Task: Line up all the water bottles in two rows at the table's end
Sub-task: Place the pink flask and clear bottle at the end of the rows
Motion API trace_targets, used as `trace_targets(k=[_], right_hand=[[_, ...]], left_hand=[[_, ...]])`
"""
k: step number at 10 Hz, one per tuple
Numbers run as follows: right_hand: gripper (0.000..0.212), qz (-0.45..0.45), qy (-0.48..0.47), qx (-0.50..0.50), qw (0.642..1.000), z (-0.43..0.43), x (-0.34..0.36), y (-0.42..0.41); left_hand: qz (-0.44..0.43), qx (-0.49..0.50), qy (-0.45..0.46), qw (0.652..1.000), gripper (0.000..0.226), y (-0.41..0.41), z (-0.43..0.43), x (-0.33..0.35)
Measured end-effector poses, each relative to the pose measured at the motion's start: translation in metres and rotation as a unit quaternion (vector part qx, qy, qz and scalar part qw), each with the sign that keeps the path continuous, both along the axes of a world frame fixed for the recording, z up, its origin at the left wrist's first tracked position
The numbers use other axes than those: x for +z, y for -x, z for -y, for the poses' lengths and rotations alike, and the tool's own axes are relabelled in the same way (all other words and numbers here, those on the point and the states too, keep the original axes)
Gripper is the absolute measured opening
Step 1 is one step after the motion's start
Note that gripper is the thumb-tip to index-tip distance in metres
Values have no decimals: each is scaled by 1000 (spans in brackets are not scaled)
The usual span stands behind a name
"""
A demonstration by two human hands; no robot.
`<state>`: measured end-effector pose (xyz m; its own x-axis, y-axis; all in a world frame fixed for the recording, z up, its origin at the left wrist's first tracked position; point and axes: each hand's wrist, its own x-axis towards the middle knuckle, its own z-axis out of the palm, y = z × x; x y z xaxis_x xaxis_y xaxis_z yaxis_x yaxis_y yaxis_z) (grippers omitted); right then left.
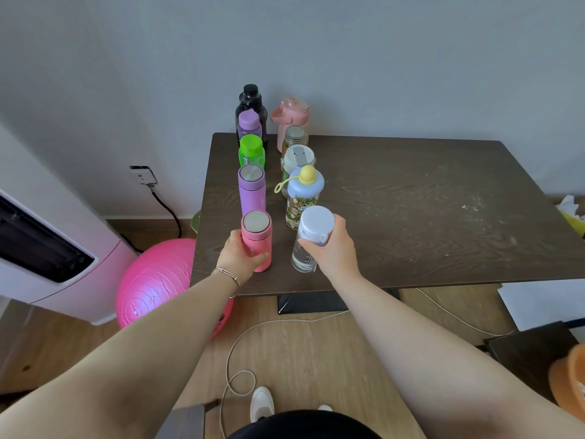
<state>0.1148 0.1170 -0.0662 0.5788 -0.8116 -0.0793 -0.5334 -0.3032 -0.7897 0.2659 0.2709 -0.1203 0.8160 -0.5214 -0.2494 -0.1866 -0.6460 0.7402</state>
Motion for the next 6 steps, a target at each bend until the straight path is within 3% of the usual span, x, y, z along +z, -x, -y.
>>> trace_targets(k=[1, 3, 6], right_hand=[[85, 3, 1, 1, 1000, 1, 2, 0], [79, 25, 12, 11, 1000, 2, 15, -4], [63, -5, 122, 27, 992, 16, 47, -11]], left_hand=[[4, -9, 5, 1000, 61, -2, 0, 3], [-18, -13, 98, 995, 71, -5, 3, 27], [24, -31, 89, 995, 69, -19, 16, 70]])
